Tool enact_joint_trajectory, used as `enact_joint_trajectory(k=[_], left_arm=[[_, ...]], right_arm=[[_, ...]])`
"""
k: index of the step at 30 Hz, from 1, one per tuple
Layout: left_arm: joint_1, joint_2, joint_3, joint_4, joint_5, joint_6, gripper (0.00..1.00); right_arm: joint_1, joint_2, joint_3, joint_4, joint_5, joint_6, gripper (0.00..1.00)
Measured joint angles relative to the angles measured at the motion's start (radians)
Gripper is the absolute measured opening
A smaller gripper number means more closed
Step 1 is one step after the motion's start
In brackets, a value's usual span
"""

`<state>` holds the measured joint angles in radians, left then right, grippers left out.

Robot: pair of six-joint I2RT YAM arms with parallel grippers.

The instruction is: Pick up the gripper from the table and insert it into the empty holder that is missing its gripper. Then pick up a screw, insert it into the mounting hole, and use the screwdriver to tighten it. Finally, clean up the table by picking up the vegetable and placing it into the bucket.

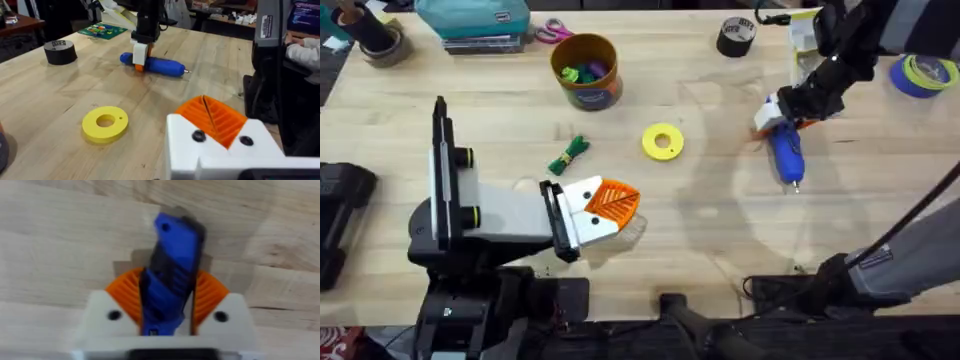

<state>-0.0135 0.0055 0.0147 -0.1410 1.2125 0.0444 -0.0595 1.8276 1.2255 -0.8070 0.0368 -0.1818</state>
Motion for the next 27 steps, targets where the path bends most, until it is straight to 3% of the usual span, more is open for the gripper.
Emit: enact_joint_trajectory(k=[4,5,17,27], left_arm=[[0.000,0.000,0.000,0.000,0.000,0.000,0.013],[0.000,0.000,0.000,0.000,0.000,0.000,0.013],[0.000,0.000,0.000,0.000,0.000,0.000,0.013],[0.000,0.000,0.000,0.000,0.000,0.000,0.013]], right_arm=[[-0.002,0.001,0.000,0.003,0.007,-0.006,0.143],[-0.002,0.006,0.000,-0.001,0.007,-0.003,0.047],[-0.002,0.005,0.053,-0.070,-0.004,0.002,0.026],[0.064,-0.118,0.356,-0.084,-0.019,0.040,0.026]])
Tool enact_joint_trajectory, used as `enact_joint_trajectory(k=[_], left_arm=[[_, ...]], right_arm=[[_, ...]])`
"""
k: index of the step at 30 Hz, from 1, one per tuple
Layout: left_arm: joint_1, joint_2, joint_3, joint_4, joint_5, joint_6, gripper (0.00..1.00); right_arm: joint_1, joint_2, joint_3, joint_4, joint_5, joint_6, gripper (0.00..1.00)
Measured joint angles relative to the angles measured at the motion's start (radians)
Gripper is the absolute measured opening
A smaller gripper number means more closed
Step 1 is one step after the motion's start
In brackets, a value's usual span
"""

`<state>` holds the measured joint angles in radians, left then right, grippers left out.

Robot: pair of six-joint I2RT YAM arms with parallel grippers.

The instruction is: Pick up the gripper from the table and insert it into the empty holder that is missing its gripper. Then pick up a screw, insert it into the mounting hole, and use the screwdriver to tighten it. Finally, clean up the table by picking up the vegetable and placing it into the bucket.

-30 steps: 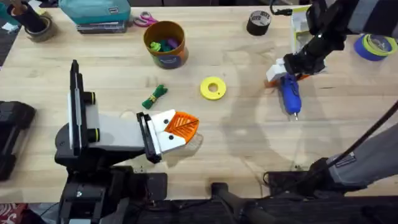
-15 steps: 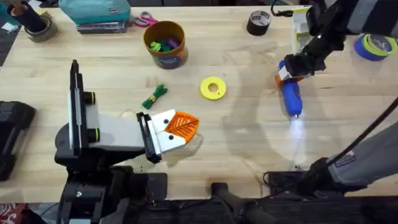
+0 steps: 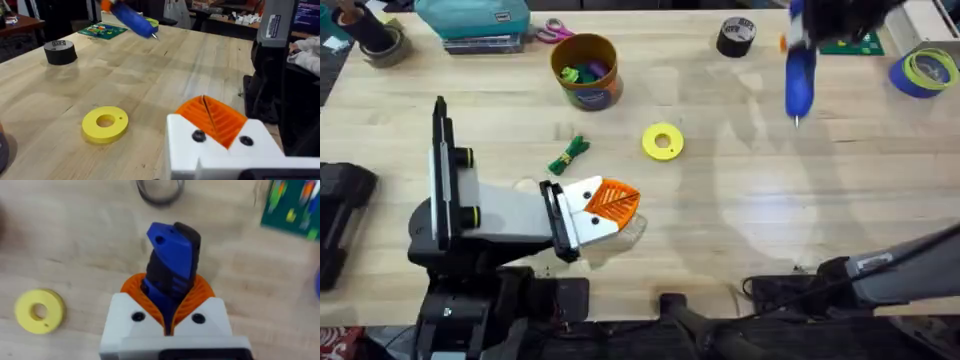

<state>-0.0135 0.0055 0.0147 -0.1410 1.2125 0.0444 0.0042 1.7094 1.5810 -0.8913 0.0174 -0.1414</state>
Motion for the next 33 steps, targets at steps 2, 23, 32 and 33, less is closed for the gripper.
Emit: enact_joint_trajectory(k=[2,23,32,33], left_arm=[[0.000,0.000,0.000,0.000,0.000,0.000,0.013],[0.000,0.000,0.000,0.000,0.000,0.000,0.013],[0.000,0.000,0.000,0.000,0.000,0.000,0.013],[0.000,0.000,0.000,0.000,0.000,0.000,0.013]], right_arm=[[0.031,-0.017,0.083,-0.002,-0.003,0.007,0.026],[0.309,-0.088,0.504,0.240,-0.357,0.092,0.026],[0.386,-0.113,0.504,0.321,-0.538,0.093,0.026],[0.391,-0.113,0.504,0.331,-0.562,0.093,0.026]])
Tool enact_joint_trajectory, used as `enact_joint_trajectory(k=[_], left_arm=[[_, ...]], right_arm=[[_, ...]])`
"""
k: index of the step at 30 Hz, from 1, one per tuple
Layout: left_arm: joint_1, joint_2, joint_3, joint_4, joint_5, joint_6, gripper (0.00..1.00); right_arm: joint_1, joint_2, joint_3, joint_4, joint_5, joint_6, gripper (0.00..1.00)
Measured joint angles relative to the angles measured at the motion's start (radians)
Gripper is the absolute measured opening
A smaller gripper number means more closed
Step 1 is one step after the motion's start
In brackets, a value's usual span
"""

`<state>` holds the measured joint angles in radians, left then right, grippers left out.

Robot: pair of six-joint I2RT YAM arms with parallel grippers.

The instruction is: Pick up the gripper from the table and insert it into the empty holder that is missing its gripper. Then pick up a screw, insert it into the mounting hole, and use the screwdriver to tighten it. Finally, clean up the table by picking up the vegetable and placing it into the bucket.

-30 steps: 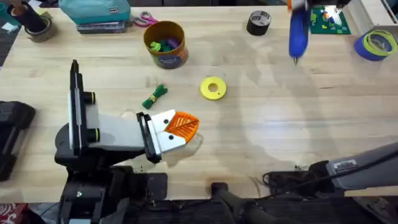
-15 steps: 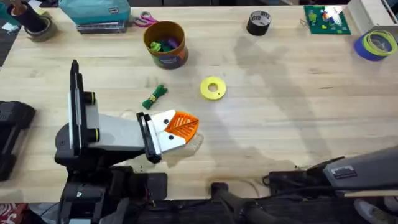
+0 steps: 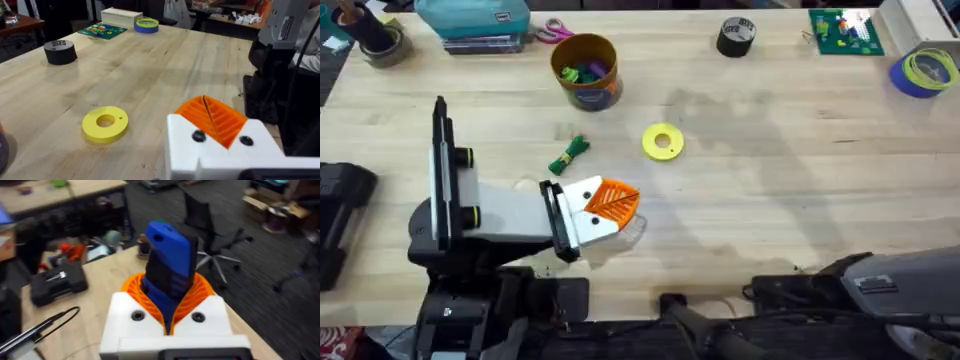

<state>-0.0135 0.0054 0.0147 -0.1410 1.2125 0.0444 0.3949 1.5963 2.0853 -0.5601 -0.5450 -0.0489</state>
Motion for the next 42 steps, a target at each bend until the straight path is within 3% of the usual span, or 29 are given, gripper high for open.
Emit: enact_joint_trajectory(k=[5,10,21,28,42], left_arm=[[0.000,0.000,0.000,0.000,0.000,0.000,0.013],[0.000,0.000,0.000,0.000,0.000,0.000,0.013],[0.000,0.000,0.000,0.000,0.000,0.000,0.013],[0.000,0.000,0.000,0.000,0.000,0.000,0.013],[0.000,0.000,0.000,0.000,0.000,0.000,0.013]], right_arm=[[0.005,-0.002,-0.029,0.095,-0.120,0.002,0.026],[0.010,-0.023,-0.168,0.300,-0.197,0.056,0.026],[0.024,-0.096,-0.643,0.998,-0.338,0.317,0.026],[0.042,-0.132,-0.806,1.439,-0.515,0.540,0.026],[0.189,-0.142,-0.856,1.488,-0.617,0.648,0.026]])
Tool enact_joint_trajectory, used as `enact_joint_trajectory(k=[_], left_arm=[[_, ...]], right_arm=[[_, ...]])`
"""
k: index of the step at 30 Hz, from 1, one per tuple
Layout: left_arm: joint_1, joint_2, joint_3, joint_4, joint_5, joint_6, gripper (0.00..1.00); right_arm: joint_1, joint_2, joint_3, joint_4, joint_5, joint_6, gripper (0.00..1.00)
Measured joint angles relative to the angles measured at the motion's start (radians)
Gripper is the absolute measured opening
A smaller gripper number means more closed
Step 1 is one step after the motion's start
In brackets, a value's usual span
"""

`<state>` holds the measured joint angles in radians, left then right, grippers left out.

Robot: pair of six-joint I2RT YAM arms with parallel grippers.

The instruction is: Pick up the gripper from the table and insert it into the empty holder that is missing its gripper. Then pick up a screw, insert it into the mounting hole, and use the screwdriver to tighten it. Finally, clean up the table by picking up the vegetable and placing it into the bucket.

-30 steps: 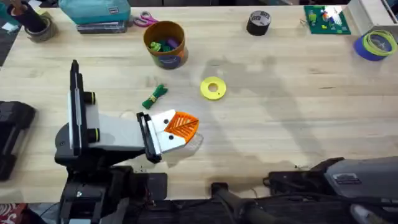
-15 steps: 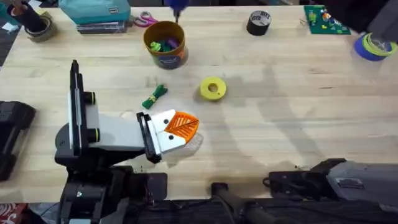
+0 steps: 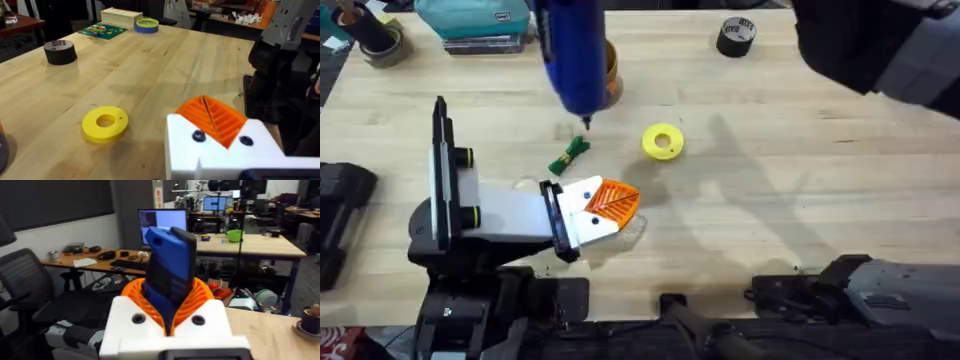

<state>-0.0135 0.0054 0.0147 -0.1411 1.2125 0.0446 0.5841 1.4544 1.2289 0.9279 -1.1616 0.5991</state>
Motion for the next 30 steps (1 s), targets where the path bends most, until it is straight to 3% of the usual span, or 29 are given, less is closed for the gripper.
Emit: enact_joint_trajectory(k=[7,13,19,30], left_arm=[[0.000,0.000,0.000,0.000,0.000,0.000,0.013],[0.000,0.000,0.000,0.000,0.000,0.000,0.013],[0.000,0.000,0.000,0.000,0.000,0.000,0.013],[0.000,0.000,0.000,0.000,0.000,0.000,0.013]], right_arm=[[0.030,0.000,-0.015,0.086,-0.028,0.000,0.026],[0.044,0.000,-0.110,0.234,-0.034,0.001,0.026],[0.050,0.000,-0.167,0.253,-0.038,0.006,0.026],[0.097,0.000,-0.170,0.254,-0.054,0.000,0.026]])
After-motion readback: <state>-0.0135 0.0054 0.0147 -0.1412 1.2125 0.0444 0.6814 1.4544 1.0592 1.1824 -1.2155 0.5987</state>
